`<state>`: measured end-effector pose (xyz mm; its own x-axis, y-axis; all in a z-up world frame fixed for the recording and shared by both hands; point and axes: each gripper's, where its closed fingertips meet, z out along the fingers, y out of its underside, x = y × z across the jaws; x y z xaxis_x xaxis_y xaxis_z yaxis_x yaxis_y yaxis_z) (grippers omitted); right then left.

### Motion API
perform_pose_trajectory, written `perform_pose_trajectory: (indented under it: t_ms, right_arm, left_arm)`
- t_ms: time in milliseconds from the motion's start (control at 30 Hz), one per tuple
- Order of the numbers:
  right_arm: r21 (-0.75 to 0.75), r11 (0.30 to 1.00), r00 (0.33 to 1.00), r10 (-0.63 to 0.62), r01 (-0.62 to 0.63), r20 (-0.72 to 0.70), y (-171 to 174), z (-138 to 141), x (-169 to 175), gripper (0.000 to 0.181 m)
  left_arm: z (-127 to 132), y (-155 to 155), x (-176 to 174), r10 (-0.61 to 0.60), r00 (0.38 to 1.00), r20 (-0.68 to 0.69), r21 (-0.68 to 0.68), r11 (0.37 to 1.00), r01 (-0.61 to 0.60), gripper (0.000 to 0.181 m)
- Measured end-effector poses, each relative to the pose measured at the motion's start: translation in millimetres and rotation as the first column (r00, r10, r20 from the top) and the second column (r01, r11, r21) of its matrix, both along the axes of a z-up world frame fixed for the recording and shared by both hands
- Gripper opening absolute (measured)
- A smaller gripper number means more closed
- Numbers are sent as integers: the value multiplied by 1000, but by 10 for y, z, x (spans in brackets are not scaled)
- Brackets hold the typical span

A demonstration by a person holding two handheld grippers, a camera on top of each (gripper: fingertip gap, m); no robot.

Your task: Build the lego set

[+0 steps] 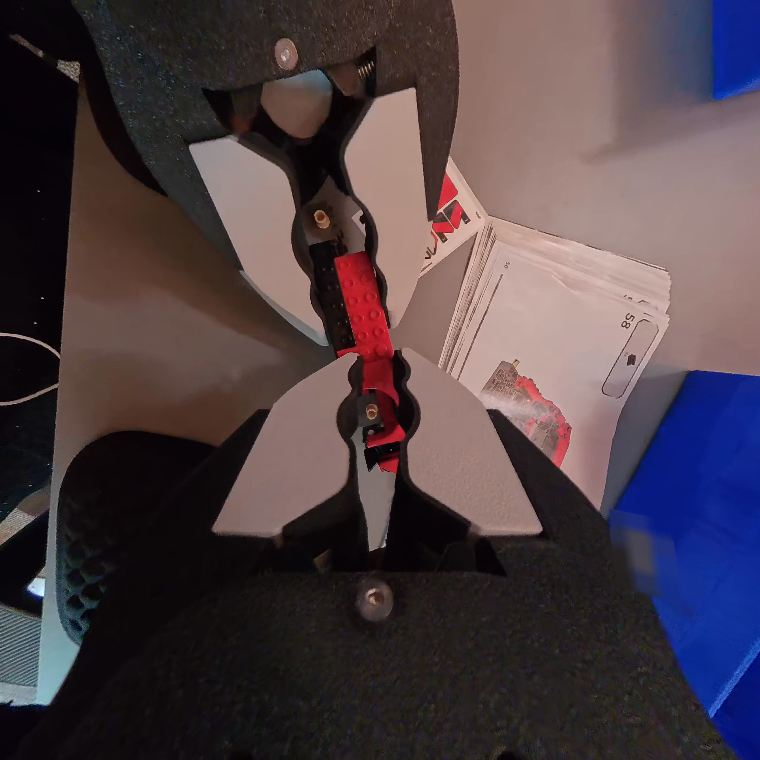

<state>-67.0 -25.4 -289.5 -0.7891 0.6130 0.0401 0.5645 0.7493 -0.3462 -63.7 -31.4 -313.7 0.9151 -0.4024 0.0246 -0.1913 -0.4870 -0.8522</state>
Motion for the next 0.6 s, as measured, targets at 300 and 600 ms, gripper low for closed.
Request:
perform_pose_trajectory:
  t_ms: [300,600]
  right_arm:
    - [47,999,997,8,-12,76,-4,-4,4,13]
    - [53,997,987,46,-55,156,-5,-7,-1,13]
  left_arm:
    - [1,1,5,-4,1000,0,1,1000,4,29]
    - [2,2,5,-4,1000,9,3,1000,4,29]
